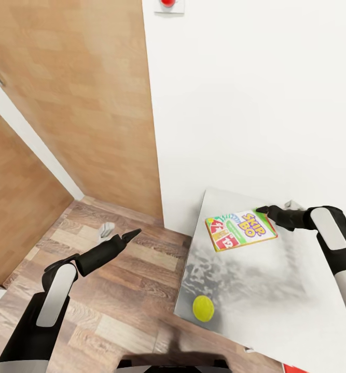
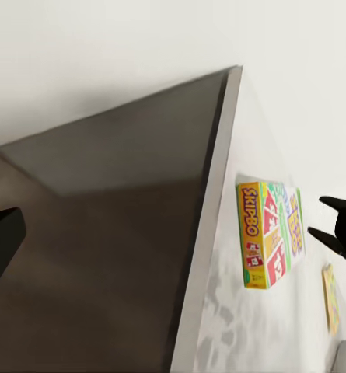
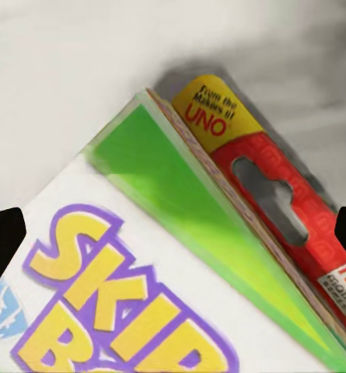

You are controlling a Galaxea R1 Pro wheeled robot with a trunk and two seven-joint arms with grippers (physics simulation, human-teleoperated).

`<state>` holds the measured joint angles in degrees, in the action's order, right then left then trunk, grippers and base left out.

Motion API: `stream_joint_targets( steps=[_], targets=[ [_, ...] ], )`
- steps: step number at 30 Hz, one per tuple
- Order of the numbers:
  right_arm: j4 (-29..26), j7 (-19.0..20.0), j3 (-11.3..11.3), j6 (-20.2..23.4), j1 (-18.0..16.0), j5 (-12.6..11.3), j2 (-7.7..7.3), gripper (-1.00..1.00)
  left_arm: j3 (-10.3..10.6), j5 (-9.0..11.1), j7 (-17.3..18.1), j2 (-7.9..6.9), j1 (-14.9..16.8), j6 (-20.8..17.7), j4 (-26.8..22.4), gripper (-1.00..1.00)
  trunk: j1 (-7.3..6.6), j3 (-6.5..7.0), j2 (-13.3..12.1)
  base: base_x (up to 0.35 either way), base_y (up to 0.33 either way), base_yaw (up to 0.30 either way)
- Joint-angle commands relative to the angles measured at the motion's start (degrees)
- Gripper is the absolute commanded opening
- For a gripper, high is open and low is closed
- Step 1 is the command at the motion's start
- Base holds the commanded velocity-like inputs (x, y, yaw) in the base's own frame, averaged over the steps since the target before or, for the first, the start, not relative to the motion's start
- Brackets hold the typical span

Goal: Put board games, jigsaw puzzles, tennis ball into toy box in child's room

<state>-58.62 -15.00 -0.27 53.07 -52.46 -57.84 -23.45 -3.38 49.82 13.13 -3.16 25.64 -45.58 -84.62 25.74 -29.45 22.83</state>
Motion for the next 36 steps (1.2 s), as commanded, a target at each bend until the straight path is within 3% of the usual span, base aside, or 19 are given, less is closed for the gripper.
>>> stream_joint_targets(
  steps=[1, 21, 36],
  targets=[
    [0.0, -0.5, 0.0, 0.2, 0.0, -0.6, -0.01, 1.0, -0.1, -0.1, 0.2, 0.01, 0.0, -0.3, 0.0, 1.0, 0.04, -0.08, 0.1, 0.092, -0.011, 0.0],
    [0.9, -0.9, -0.2, -0.1, -0.1, -0.6, -0.26, 1.0, 0.1, -0.1, 0.1, 0.03, 0.0, -0.3, 0.0, 1.0, 0.04, -0.08, 0.1, 0.024, -0.003, 0.0],
    [7.1, -0.5, 0.1, 0.1, -1.2, -0.6, -0.15, 1.0, 0.1, -0.1, 0.1, 0.06, 0.0, -0.3, 0.1, 1.0, 0.04, -0.08, 0.1, 0.001, 0.0, 0.0]
  ],
)
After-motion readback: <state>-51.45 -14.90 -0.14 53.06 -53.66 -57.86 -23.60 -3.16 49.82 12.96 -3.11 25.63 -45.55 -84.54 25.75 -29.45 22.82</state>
